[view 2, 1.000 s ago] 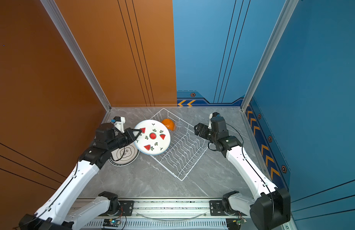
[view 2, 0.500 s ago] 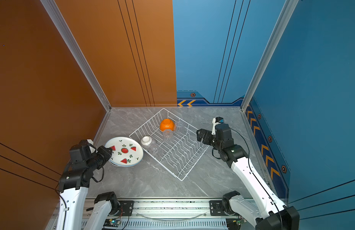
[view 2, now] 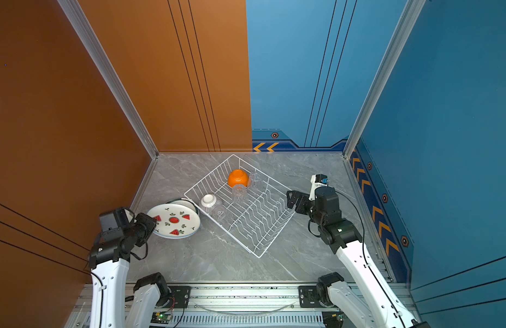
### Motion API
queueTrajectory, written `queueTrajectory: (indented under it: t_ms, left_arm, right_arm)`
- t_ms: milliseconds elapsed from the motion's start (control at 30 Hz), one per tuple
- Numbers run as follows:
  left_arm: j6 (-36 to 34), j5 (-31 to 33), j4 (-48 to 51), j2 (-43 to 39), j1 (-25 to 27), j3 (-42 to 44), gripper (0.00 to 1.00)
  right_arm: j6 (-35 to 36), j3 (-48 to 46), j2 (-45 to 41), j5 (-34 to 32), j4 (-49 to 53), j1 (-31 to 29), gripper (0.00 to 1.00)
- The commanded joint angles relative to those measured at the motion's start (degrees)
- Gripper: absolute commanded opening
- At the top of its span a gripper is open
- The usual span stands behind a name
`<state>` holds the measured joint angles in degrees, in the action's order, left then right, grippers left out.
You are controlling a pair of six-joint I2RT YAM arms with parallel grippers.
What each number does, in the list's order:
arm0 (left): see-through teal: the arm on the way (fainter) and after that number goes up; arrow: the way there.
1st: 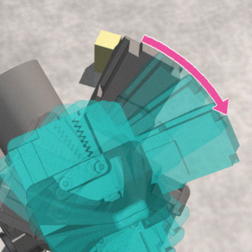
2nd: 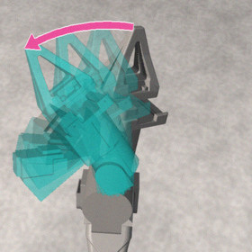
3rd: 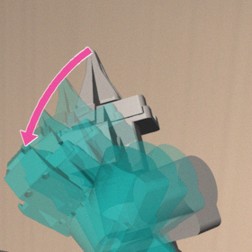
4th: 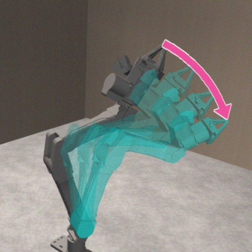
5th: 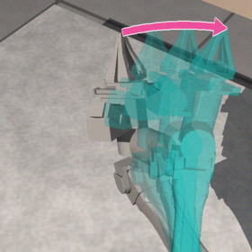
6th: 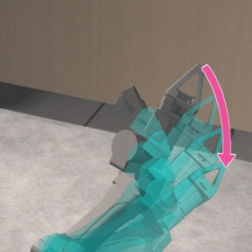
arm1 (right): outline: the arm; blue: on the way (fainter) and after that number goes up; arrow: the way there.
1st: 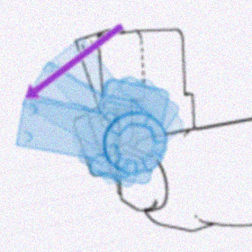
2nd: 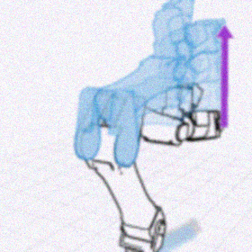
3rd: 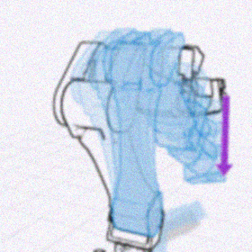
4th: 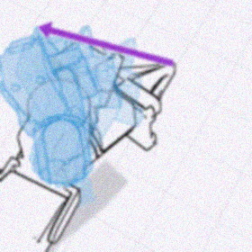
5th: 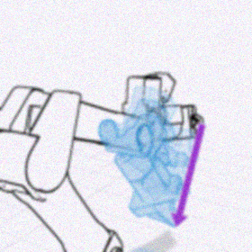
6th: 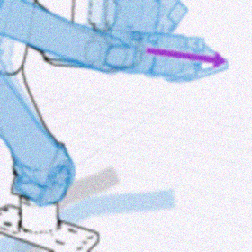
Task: Unload the mixed dishes from the dish rack
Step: 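Lower the watermelon plate onto the plate stack and open the left gripper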
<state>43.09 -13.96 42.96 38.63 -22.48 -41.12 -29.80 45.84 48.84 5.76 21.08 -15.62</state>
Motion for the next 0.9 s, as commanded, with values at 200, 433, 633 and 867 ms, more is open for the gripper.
queueTrajectory:
  t_ms: [200,433,633,867]
  left_arm:
    - [0.1,-3.5,-8.9,3.9,-3.6,1.6,0.00]
    - [1.2,-3.8,-15.4,7.1,-3.3,2.7,0.00]
    - [-0.1,-4.1,-19.7,9.7,-2.5,1.9,0.00]
    - [-2.9,-3.7,-21.4,14.8,-2.4,1.1,0.00]
  right_arm:
    - [0.2,-2.0,-1.9,0.8,1.9,2.6,1.00]
    - [0.2,-1.9,-1.2,1.8,1.8,3.1,1.00]
    - [0.2,-1.8,0.0,2.4,1.7,3.1,1.00]
    - [0.4,-1.8,0.3,2.5,1.8,3.2,1.00]
